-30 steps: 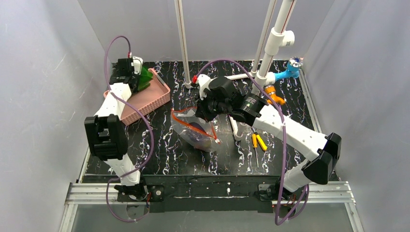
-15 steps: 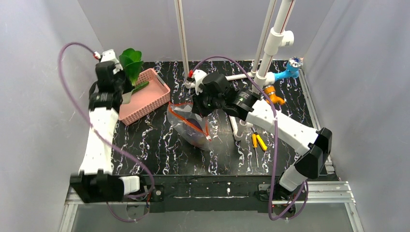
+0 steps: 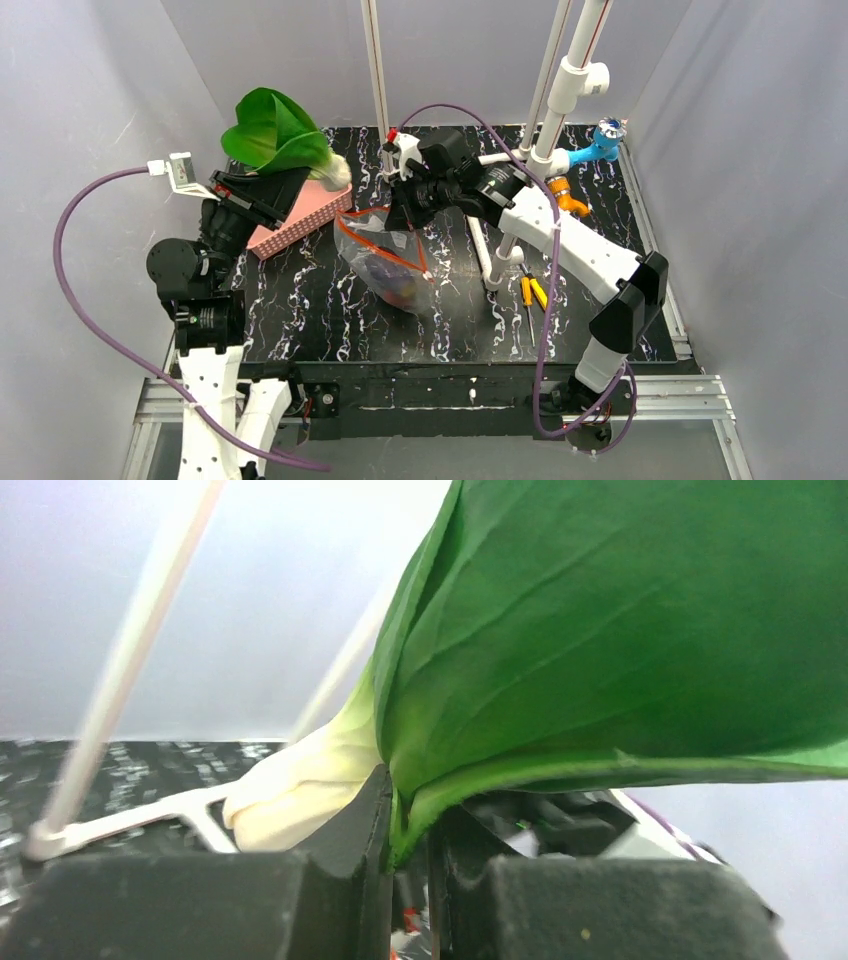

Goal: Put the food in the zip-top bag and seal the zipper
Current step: Place the fake vegetable in the zipper food storage bag.

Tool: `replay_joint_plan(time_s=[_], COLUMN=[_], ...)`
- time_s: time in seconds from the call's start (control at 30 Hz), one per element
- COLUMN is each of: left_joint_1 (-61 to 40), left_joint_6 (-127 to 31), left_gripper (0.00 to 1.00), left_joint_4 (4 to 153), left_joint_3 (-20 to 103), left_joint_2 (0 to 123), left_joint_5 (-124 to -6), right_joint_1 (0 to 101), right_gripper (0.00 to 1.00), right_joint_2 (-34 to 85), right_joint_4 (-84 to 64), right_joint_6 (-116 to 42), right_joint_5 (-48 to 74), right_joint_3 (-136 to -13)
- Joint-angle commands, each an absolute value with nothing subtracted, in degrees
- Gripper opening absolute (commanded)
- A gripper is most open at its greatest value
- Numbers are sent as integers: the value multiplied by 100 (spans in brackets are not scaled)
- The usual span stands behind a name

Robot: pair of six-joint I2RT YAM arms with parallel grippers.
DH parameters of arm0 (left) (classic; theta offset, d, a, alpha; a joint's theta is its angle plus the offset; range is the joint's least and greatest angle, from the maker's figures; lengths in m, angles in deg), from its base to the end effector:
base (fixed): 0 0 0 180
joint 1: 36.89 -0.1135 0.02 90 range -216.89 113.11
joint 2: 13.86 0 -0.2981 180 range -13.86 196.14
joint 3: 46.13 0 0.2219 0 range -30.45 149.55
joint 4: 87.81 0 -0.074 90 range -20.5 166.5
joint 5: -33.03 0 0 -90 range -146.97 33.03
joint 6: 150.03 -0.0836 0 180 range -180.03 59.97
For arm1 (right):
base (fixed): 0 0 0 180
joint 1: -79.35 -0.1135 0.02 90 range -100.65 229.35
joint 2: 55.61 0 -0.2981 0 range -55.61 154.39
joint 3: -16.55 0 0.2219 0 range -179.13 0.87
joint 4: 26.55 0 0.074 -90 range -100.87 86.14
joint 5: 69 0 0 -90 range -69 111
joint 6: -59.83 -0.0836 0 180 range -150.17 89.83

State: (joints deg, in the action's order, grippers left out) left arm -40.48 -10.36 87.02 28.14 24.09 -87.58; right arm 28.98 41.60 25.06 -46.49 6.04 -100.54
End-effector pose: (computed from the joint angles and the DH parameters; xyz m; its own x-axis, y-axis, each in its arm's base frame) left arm 0.0911 -0.0369 0.5038 0.0437 -0.6547 -0.7547 0.6402 0.5983 -0.4819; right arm 0.2371 0.3201 0.4033 -0.5704 -0.2631 -0.7781 -0.7542 0.5429 0.3693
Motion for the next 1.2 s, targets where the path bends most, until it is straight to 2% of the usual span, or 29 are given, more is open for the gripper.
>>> replay_joint_plan(time_s=[0.0,0.17,0.37,0.53,0.77,0.93,1.17], left_joint_1=[-4060,-3989,-3842,-3677,-2545,-2498,-2493], left_joint_6=[750,1170,-234,-319,-2710,-3868,-5578], left_gripper=[0,0,0,0,0,0,0], left_joint_4=[11383,11891,9685,9675,8707,8948,7694], left_joint_3=[2440,2344,2749,2543,2266,1612,1430], left_joint_2=[2726,2981,2619,2714,2801,2472,2201], left_joint_5=[-10204,-10837,-11208,-11499,-10565,-10385,-9959], right_joint_1=[3137,3208,3338,3391,3388,3384,3386], right_gripper=[1,1,1,1,1,1,1], right_joint_2=[4315,4382,4422,4611,4668,4599,4563], right_joint_4=[2561,2512,2448,2433,2448,2459,2488], right_joint_6=[-4863,-4943,-5075,-5250,-5314,-5306,-5226], right_joint_5=[-614,-991,-1105,-1406,-1486,-1561,-1711], right_joint_3=[-10541,-10605,-10619,-10848,-10897,-10836,-10827])
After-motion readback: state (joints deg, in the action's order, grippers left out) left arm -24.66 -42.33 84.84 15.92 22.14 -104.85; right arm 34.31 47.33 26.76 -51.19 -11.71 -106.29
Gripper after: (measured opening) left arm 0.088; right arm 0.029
